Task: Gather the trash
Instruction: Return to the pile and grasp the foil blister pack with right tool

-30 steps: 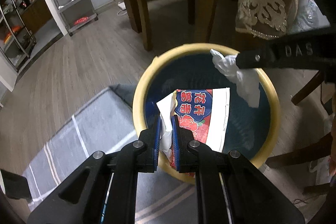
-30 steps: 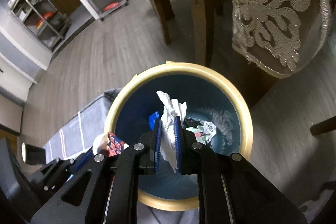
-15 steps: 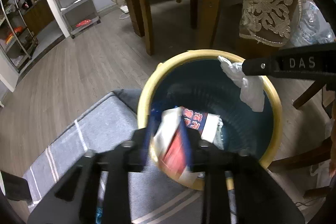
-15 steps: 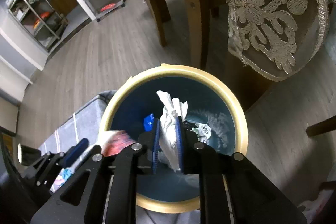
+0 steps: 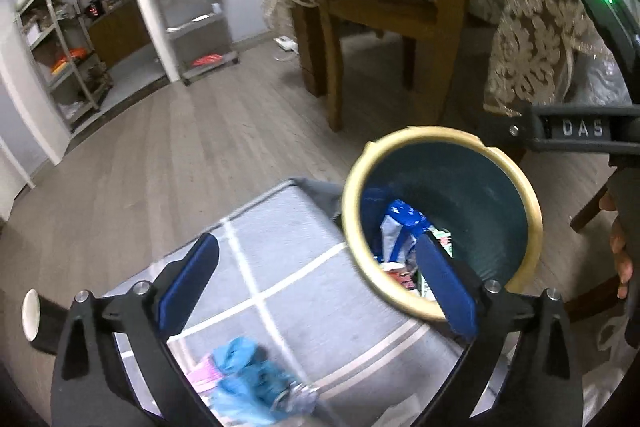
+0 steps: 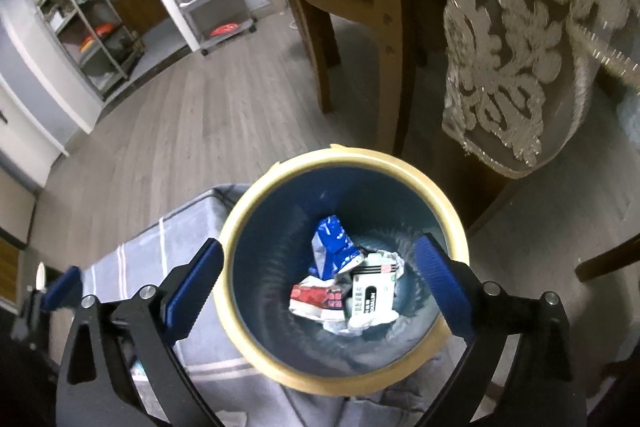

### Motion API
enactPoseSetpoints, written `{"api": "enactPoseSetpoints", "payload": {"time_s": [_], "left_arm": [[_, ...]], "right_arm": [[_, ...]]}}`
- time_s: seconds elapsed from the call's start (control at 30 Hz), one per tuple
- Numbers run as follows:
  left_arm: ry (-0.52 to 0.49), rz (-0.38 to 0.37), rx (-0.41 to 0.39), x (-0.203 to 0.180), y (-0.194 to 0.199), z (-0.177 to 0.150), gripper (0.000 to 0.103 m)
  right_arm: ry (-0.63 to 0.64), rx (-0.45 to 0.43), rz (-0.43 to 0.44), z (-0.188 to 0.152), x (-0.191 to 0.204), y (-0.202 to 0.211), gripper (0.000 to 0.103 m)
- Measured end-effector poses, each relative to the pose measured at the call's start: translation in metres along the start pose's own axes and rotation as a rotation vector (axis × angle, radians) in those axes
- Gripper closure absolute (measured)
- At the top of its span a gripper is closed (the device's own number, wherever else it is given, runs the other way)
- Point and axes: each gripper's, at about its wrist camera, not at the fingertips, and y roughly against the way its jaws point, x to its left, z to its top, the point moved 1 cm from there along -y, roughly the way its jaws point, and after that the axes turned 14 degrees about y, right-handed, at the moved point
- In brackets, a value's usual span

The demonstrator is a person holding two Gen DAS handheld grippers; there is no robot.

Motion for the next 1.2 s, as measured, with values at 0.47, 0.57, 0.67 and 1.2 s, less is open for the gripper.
{"api": "enactPoseSetpoints", "payload": {"time_s": [0.47,0.57,0.67,1.2], "left_arm": [[0.006,0.086,-0.097,0.107,0.099,-0.024,0.006],[0.036,0.118,-0.096,0.135,0.108,-0.033,0.006],[0.084,0.138,-0.094,0.161,0.112,-0.047,0.006],[0.139,0.187,-0.04,0.204,0.108,-0.081,0.006]], "right_arm": [[0.205,-0.185,-0.029,-0.013,0.092,0.068,0.005],[0.233,-0.207,-0.004,-0.021,0.113,0.074,0.005],[0.25,-0.204,0.018,-0.032,0.132,0.075,0.005],[0.179,-0.033,0.087,-0.101,0.182,0.038,0.005]]}}
